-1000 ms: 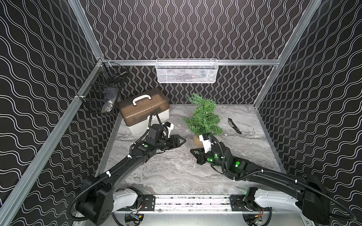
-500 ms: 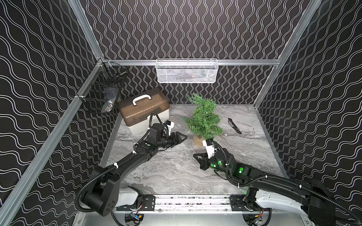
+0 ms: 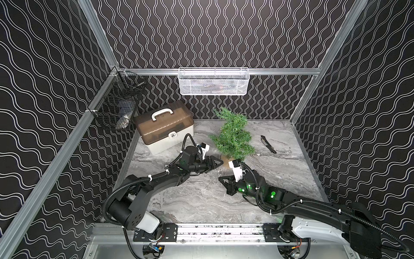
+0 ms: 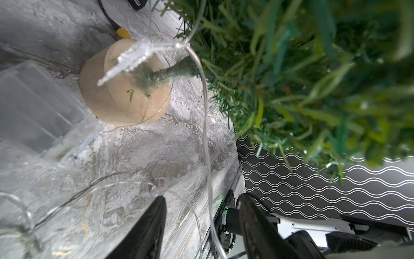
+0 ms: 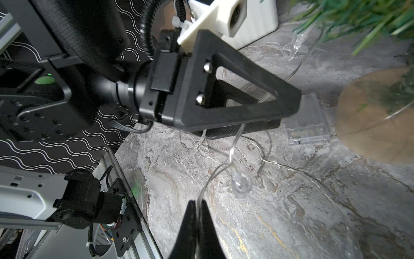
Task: Remove string lights from the small christmas tree
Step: Remove the light string from the Christmas tree.
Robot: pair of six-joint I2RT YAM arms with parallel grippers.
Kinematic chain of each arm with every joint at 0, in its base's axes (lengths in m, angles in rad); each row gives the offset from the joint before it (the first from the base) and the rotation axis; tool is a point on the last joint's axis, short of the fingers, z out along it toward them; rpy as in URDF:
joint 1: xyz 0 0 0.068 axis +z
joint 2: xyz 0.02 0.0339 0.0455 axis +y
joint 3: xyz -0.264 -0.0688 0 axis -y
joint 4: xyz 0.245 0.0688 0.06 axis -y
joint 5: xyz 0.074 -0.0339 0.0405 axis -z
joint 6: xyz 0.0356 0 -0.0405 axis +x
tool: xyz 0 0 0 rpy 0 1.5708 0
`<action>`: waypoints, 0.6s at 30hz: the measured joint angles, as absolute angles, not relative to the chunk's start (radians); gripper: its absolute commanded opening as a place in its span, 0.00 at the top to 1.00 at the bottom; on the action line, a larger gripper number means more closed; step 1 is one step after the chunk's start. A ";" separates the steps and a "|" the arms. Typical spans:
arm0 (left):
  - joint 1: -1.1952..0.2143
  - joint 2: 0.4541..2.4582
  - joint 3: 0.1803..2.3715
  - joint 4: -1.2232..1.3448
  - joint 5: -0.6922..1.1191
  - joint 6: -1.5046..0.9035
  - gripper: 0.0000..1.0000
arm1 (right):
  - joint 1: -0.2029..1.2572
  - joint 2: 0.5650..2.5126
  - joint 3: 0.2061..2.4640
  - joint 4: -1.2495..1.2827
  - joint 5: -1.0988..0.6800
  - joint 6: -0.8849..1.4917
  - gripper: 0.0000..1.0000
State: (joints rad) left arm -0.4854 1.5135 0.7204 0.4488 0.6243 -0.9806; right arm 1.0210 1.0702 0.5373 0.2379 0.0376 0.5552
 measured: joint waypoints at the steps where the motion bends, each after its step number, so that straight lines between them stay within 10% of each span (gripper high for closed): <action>1: -0.486 1.522 0.723 0.459 0.624 -0.989 0.83 | 1.022 1.065 0.537 0.238 0.040 0.555 1.00; 3: -0.486 1.532 0.733 0.472 0.624 -0.995 1.00 | 1.025 1.051 0.536 0.237 0.040 0.555 1.00; 15: -0.416 1.460 0.787 0.349 0.638 -0.944 1.00 | 1.025 0.980 0.543 0.147 0.109 0.538 0.99; 18: -0.399 1.446 0.787 0.320 0.632 -0.940 1.00 | 1.026 1.004 0.551 0.137 0.105 0.541 0.47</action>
State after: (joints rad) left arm -0.3992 1.4460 0.7872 0.3199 0.6315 -0.9398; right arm 1.0256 1.0039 0.5514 0.1371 0.1055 0.5411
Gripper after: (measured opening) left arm 0.055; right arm 0.106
